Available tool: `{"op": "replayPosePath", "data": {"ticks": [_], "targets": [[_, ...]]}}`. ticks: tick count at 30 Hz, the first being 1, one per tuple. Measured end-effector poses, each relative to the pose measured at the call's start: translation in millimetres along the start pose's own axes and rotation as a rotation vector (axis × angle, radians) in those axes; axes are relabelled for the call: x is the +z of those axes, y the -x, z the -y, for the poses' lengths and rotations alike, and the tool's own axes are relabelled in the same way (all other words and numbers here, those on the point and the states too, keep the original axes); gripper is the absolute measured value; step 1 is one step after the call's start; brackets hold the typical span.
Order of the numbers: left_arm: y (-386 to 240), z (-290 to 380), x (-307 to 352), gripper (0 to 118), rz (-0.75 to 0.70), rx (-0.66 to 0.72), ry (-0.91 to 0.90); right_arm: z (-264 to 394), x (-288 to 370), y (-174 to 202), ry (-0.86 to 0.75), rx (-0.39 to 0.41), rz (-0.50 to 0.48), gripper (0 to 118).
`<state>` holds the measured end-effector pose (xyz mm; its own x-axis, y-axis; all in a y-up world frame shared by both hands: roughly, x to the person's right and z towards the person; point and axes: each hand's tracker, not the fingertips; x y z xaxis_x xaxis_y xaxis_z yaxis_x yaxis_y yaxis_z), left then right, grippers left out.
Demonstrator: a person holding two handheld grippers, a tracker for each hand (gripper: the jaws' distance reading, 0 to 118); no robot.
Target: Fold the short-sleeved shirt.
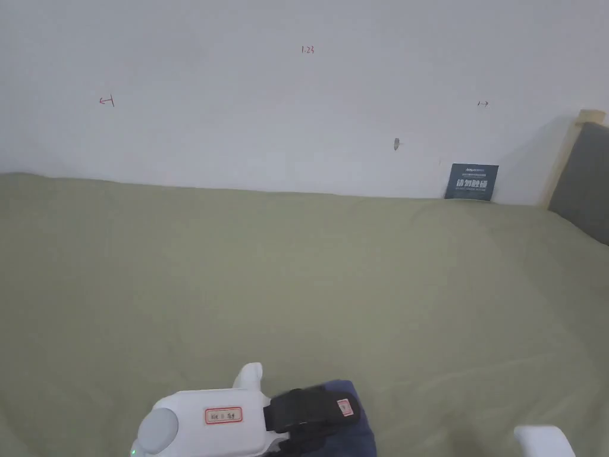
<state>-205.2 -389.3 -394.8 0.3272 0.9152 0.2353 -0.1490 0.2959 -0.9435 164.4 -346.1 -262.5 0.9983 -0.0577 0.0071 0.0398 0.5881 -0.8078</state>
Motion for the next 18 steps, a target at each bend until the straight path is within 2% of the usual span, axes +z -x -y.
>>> {"op": "replayPosePath", "data": {"ticks": [2,3,5,6,9,11,13,15,18], "targets": [[6,-3,3,85,-0.052,0.016,-0.031,-1,0,1,-0.007,0.009,0.000,7],[6,-2,0,76,-0.061,0.029,-0.046,-2,0,2,-0.009,0.010,-0.002,7],[13,1,-9,34,-0.037,0.045,-0.047,-4,1,3,-0.016,0.006,-0.007,7],[15,3,-18,20,-0.037,0.049,-0.038,-4,1,4,-0.024,0.004,-0.008,7],[21,23,-49,15,-0.093,0.034,0.092,-4,2,6,-0.034,0.005,-0.018,7],[29,41,-69,3,-0.117,-0.004,0.178,-4,2,9,-0.036,0.006,-0.021,7],[37,54,-85,1,-0.236,-0.025,0.267,-5,1,10,-0.036,0.003,-0.024,7],[35,63,-81,1,-0.134,-0.005,0.196,-7,-2,13,-0.034,-0.003,-0.030,7],[19,54,-71,1,-0.173,0.004,0.190,-12,-3,20,-0.043,-0.018,-0.074,7]]}}
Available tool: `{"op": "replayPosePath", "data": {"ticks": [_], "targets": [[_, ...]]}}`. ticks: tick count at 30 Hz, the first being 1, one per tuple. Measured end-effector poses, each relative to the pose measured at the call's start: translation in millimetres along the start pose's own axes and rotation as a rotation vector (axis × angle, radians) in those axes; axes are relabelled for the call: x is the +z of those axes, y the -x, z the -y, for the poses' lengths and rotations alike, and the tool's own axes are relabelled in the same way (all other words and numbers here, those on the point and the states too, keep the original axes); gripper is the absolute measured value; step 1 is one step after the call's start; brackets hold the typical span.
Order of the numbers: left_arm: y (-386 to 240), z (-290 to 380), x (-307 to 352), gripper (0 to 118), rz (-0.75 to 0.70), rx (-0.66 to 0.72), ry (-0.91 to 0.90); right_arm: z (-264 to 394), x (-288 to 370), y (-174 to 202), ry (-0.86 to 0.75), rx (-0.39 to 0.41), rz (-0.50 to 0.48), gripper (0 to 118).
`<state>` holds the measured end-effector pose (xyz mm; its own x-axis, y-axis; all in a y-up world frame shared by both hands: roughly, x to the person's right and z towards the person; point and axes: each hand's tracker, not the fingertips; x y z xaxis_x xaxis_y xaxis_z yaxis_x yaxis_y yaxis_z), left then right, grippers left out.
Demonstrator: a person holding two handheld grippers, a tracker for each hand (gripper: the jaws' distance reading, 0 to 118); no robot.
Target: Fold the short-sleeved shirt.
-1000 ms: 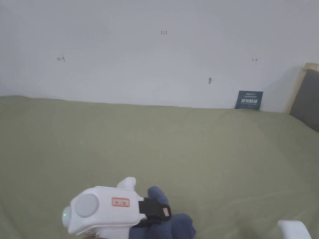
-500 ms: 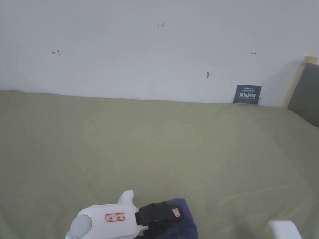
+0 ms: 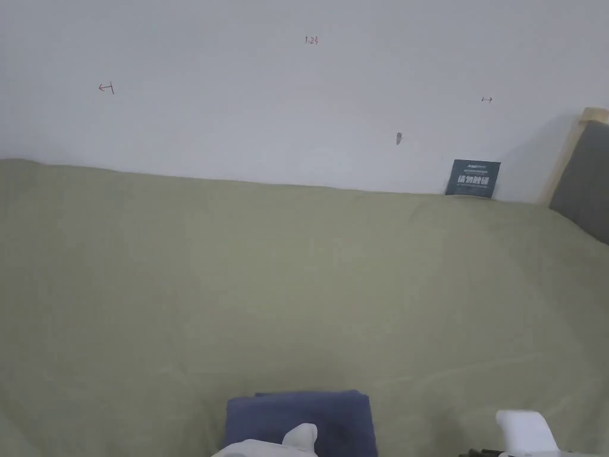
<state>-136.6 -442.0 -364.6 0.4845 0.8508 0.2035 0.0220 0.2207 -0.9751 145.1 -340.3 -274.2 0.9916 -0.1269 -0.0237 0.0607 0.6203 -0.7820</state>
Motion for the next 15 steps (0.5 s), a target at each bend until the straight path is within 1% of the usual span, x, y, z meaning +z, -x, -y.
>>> {"op": "replayPosePath", "data": {"ticks": [2,3,5,7,9,10,12,13,15], "targets": [[-12,-3,23,1,0.015,-0.128,0.000,-7,-1,8,-0.003,-0.034,-0.072,7],[-18,-5,37,1,0.035,-0.163,-0.002,-12,-2,13,-0.012,-0.036,-0.113,7],[-23,-9,73,1,0.077,-0.195,-0.048,-21,-4,27,-0.031,-0.038,-0.187,7],[-18,-17,111,1,0.071,-0.201,-0.122,-33,-12,44,-0.018,-0.033,-0.249,7],[0,-24,151,1,0.024,-0.177,-0.214,-43,-23,66,0.004,0.001,-0.271,7],[10,-26,165,1,0.002,-0.142,-0.247,-46,-29,75,0.016,0.027,-0.288,7],[33,-27,190,1,-0.007,-0.071,-0.300,-52,-41,97,0.049,0.069,-0.283,7],[45,-28,200,1,-0.025,-0.047,-0.332,-55,-50,105,0.080,0.079,-0.280,7],[64,-25,212,1,-0.014,0.005,-0.367,-59,-68,115,0.116,0.077,-0.270,7]]}}
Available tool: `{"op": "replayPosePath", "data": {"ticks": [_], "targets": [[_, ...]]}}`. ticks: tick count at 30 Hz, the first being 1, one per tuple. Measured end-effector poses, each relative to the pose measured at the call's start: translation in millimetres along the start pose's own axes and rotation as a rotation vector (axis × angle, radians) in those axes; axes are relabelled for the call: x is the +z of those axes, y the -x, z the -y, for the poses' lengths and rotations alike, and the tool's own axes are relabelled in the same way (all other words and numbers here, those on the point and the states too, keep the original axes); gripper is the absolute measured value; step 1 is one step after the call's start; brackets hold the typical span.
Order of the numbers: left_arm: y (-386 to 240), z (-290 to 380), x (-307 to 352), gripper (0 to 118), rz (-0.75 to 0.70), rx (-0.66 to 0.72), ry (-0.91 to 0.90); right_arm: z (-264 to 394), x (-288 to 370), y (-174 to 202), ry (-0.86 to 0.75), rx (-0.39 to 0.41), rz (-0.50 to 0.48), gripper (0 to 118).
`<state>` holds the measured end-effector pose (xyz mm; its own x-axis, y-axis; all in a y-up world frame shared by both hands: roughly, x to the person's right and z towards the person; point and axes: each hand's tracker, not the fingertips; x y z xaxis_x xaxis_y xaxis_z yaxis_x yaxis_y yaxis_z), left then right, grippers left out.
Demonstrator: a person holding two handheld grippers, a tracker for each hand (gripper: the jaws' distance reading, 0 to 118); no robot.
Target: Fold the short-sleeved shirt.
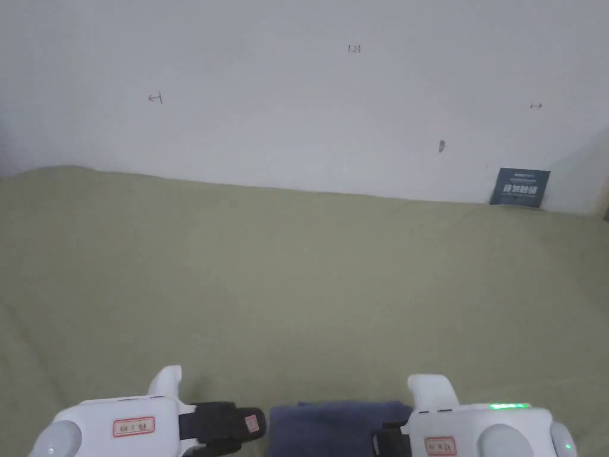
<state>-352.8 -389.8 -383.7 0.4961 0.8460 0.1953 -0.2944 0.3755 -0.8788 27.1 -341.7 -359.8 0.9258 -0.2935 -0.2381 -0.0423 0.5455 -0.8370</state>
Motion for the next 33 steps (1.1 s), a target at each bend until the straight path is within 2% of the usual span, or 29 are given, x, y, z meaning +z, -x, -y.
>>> {"op": "replayPosePath", "data": {"ticks": [1,3,4,7,8,9,10,11,12,15,18,20,22,23,24,25,26,28,33], "targets": [[9,0,3,1,0.012,0.029,-0.009,-1,-9,-1,0.027,-0.004,0.031,7],[22,4,3,1,0.030,0.076,-0.016,1,-28,-6,0.095,-0.006,0.156,7],[27,5,2,1,0.030,0.082,-0.013,4,-34,-10,0.117,-0.022,0.175,7],[44,6,-8,1,0.050,0.114,0.015,16,-42,-20,0.116,-0.075,0.153,7],[48,6,-13,5,0.072,0.129,0.030,17,-40,-21,0.098,-0.084,0.143,7],[51,5,-17,20,0.085,0.139,0.041,18,-37,-23,0.094,-0.089,0.140,7],[53,6,-22,64,0.089,0.147,0.050,17,-37,-23,0.095,-0.091,0.139,7],[56,5,-29,99,0.096,0.158,0.065,17,-37,-23,0.096,-0.091,0.138,7],[56,4,-38,118,0.105,0.169,0.088,17,-37,-23,0.098,-0.090,0.138,7],[58,11,-62,118,0.225,0.191,0.124,17,-36,-23,0.098,-0.089,0.138,7],[49,20,-87,118,0.224,0.195,0.172,18,-36,-23,0.092,-0.086,0.138,7],[40,22,-101,118,0.254,0.148,0.199,18,-36,-23,0.089,-0.088,0.135,7],[33,21,-112,116,0.208,0.114,0.254,19,-36,-24,0.086,-0.093,0.133,7],[30,22,-115,108,0.170,0.106,0.265,19,-35,-24,0.085,-0.095,0.133,7],[27,22,-116,87,0.126,0.098,0.260,19,-35,-23,0.083,-0.095,0.135,7],[29,23,-118,34,0.034,0.067,0.238,19,-35,-23,0.081,-0.094,0.142,7],[31,24,-115,24,-0.062,0.027,0.239,20,-35,-23,0.078,-0.089,0.146,7],[41,29,-110,24,0.100,0.132,0.226,21,-35,-22,0.075,-0.087,0.146,7],[32,26,-106,24,0.063,0.082,0.234,19,-34,-19,0.071,-0.108,0.150,7]]}}
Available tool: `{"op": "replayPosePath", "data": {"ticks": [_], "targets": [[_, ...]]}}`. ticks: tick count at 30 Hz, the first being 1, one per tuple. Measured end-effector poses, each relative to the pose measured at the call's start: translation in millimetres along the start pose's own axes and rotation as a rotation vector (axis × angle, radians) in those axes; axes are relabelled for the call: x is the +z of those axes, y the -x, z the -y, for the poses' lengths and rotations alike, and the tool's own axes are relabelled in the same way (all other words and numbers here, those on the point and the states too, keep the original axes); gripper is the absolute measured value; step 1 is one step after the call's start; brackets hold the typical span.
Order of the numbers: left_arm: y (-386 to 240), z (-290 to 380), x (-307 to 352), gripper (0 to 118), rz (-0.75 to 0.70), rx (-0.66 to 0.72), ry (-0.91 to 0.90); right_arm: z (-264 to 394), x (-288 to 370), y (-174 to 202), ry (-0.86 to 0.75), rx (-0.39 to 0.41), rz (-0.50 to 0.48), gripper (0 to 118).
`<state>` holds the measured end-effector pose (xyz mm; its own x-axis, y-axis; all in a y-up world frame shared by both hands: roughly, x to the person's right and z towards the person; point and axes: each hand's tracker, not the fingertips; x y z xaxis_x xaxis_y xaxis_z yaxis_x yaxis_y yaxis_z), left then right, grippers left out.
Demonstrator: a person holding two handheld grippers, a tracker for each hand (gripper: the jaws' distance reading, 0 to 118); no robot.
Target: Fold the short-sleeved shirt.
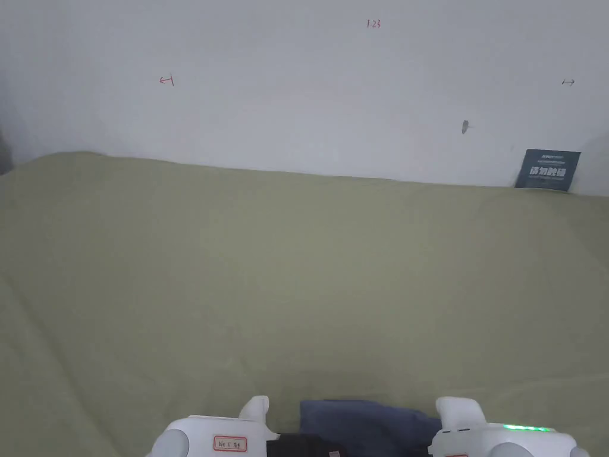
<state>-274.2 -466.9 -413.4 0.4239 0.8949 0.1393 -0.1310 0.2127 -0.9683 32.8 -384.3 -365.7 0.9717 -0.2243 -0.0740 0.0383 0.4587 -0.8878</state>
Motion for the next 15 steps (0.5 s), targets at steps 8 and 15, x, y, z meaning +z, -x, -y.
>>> {"op": "replayPosePath", "data": {"ticks": [8,15], "targets": [[-10,-31,54,24,-0.054,-0.108,0.033,-12,20,85,-0.207,0.004,0.186,7],[18,-79,197,24,-0.204,-0.157,-0.032,-43,-11,229,-0.322,-0.039,0.217,8]]}}
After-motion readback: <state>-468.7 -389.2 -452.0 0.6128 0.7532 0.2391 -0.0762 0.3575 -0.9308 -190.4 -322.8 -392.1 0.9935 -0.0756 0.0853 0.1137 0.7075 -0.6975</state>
